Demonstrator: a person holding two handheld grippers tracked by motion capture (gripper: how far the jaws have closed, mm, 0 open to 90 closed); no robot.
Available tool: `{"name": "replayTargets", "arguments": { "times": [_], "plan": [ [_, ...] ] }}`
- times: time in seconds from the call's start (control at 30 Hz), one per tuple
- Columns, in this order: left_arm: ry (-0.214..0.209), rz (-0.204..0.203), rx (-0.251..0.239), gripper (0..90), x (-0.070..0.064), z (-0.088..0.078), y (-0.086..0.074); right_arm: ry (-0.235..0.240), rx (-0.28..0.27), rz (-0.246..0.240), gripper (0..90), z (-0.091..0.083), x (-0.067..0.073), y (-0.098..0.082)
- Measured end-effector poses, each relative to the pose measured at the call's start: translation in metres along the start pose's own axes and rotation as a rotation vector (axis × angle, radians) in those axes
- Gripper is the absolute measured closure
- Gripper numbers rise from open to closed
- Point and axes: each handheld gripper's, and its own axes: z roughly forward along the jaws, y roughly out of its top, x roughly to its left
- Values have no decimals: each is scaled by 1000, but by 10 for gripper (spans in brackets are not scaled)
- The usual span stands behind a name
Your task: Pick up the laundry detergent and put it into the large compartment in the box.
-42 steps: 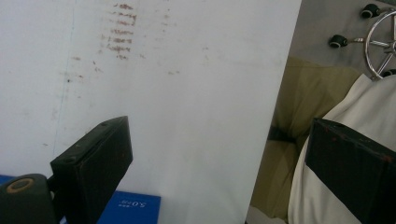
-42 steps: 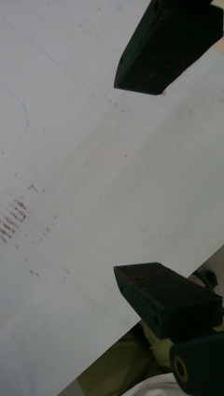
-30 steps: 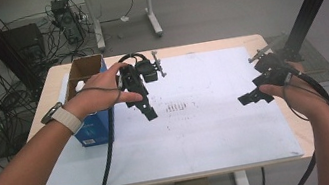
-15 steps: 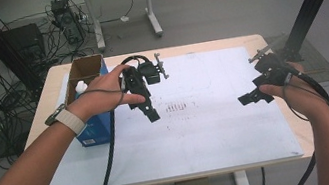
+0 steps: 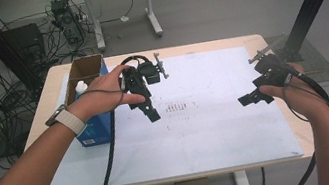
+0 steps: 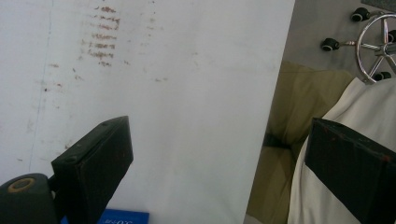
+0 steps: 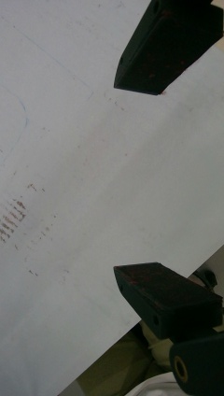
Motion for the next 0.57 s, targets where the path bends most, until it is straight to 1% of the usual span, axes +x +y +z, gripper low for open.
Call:
{"name": "replayTargets", "arguments": {
  "times": [0.13, 0.57],
  "plan": [
    [-4, 3, 7, 82, 1, 1, 1, 0, -2, 1, 91, -1, 0, -1],
    [-7, -5, 2, 83, 0, 2, 1, -3, -7, 6, 91, -3, 1, -6]
  ]
}}
